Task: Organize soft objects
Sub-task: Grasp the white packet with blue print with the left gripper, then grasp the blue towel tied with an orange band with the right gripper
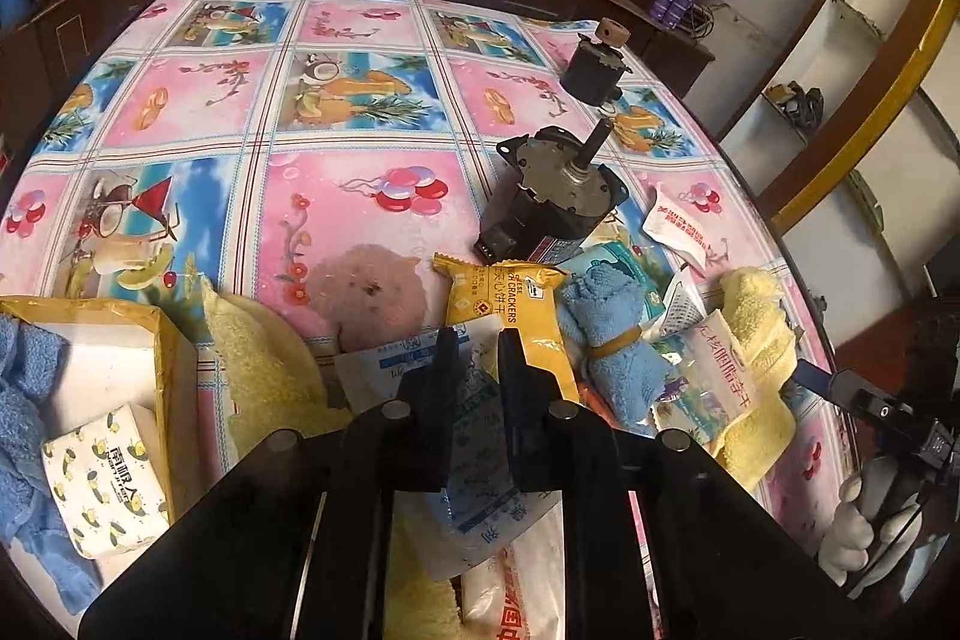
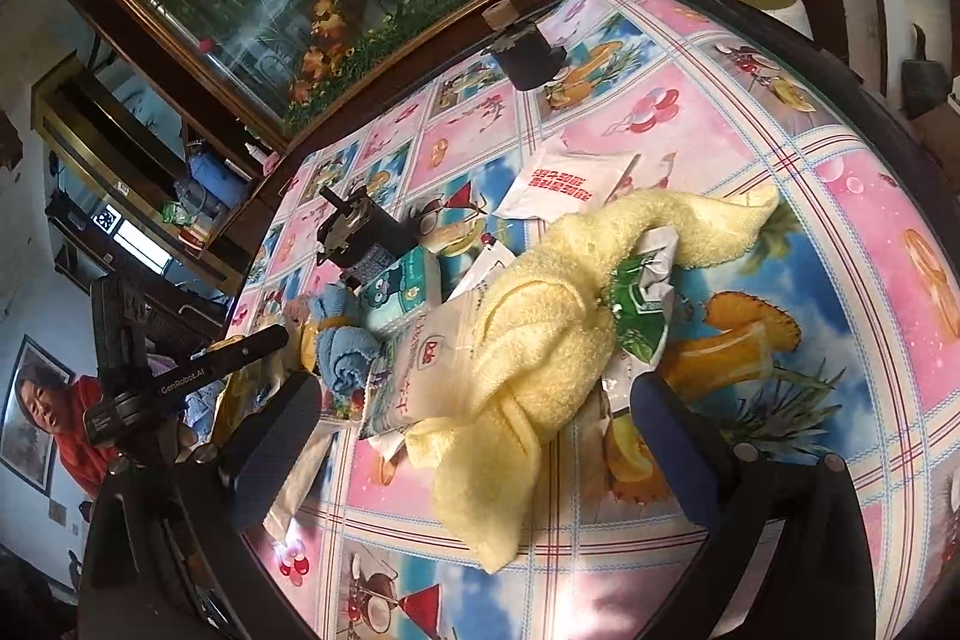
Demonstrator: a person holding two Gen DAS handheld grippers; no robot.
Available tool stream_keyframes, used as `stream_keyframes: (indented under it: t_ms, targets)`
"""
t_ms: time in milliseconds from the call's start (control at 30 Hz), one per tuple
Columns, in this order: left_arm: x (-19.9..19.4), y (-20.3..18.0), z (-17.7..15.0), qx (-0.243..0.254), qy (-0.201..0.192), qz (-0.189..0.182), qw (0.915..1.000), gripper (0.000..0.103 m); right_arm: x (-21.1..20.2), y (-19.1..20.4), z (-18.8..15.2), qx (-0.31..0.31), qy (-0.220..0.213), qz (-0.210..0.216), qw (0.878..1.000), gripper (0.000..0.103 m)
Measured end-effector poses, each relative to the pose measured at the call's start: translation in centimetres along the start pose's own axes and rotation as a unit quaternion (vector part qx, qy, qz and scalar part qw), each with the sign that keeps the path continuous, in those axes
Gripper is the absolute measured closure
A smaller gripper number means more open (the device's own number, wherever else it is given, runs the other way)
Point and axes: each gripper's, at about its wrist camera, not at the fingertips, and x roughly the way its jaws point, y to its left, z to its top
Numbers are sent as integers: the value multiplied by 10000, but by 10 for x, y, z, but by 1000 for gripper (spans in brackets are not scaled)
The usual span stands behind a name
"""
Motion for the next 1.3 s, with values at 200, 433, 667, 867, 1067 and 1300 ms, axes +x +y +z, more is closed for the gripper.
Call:
stream_keyframes:
  t_ms: [200, 433, 667, 867, 1067, 1300]
  targets:
    - [2, -2, -1, 89, 34, 99, 9999, 91, 13, 8, -3, -89, 142, -67, 9998, 1]
    - [19, -24, -14, 825, 162, 998, 9914, 56, 25, 15, 0, -185, 119, -335, 9992, 4]
    - [2, -35, -19, 941, -103, 779, 9925, 94, 33, 1, 3, -43, 196, -707, 9973, 75]
    - [-35, -37, -17, 703, -502, 199, 9961, 100, 15, -7, 1, 131, 24, -405, 9991, 95]
    - [-73, -30, -16, 294, -802, -414, 9955, 100, -9, 6, 1, 24, -257, -132, 9996, 99]
    - [-48, -22, -27, 128, -204, 187, 9995, 95, -14, 11, -2, -160, -249, -191, 9994, 95]
